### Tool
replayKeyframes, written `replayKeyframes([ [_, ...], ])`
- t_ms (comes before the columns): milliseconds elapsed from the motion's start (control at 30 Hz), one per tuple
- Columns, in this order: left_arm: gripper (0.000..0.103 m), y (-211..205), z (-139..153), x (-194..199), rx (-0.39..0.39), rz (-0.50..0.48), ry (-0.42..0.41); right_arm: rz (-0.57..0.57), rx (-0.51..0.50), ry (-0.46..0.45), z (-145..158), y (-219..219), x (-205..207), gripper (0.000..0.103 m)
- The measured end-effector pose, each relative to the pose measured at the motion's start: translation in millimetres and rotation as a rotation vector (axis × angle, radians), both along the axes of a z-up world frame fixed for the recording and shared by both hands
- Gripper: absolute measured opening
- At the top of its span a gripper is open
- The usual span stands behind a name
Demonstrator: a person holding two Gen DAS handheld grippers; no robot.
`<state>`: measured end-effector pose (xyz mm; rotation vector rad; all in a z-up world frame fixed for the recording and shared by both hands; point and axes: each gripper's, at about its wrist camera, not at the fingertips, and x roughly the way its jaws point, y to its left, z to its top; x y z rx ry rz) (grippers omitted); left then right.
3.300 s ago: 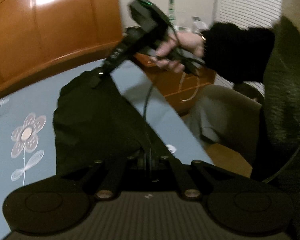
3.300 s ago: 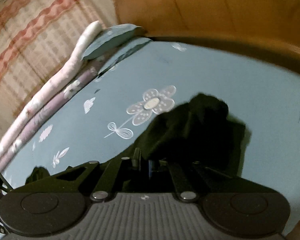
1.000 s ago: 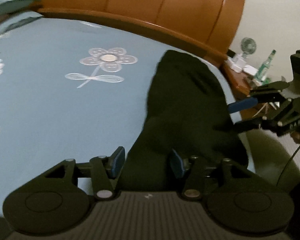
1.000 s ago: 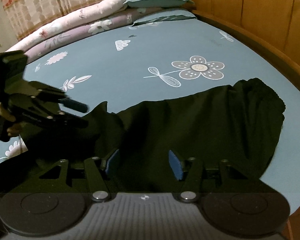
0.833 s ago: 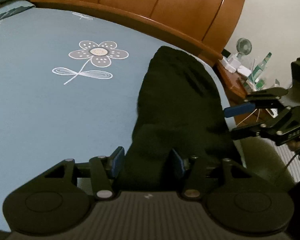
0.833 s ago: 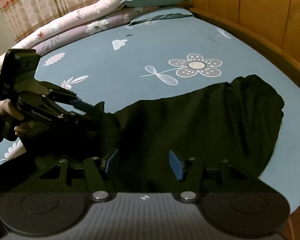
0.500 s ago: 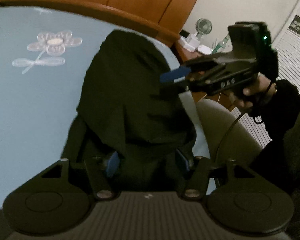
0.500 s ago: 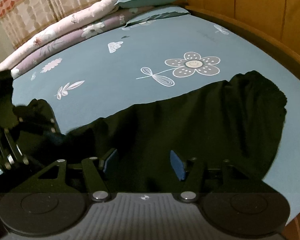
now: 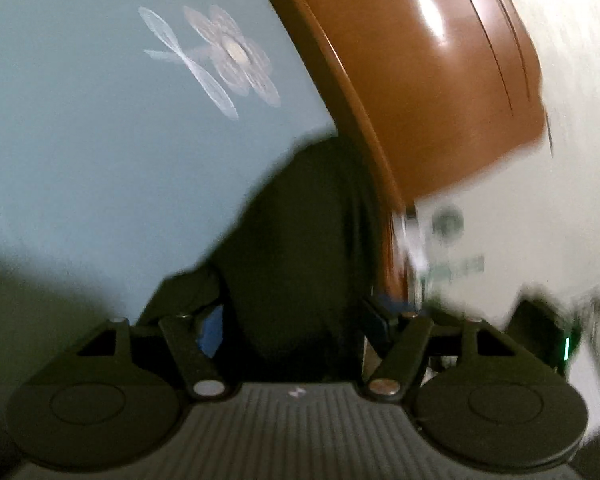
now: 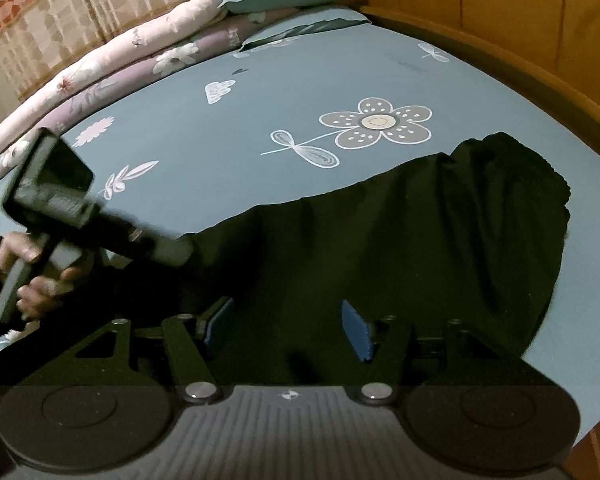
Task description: Fold clothes
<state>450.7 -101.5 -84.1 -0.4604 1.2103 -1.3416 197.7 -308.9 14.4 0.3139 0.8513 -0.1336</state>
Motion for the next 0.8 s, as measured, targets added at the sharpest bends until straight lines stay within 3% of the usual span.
replayKeyframes([
  [133,0.067,-0.9,-10.0,17.1,-0.036,0.157,0.08,-0.017,0.003,0.0,-1.4,-3.7,-0.7,0.066],
  [300,0.066,26.2,5.8,26.1,-0.066,0.301,-0.009,-0.021,0.007,0.01,-5.4,-4.9,-0.1,0.066],
  [467,0.068,34.9,21.6,22.9,-0.054,0.229,-0.014,-0.025,0.01,0.015,-8.3,-6.9,1.7,0.066],
  [800,0.068,-0.8,-19.4,21.6,0.048,0.071,0.17,-0.03,0.023,0.036,-17.1,-9.7,4.5,0.067],
])
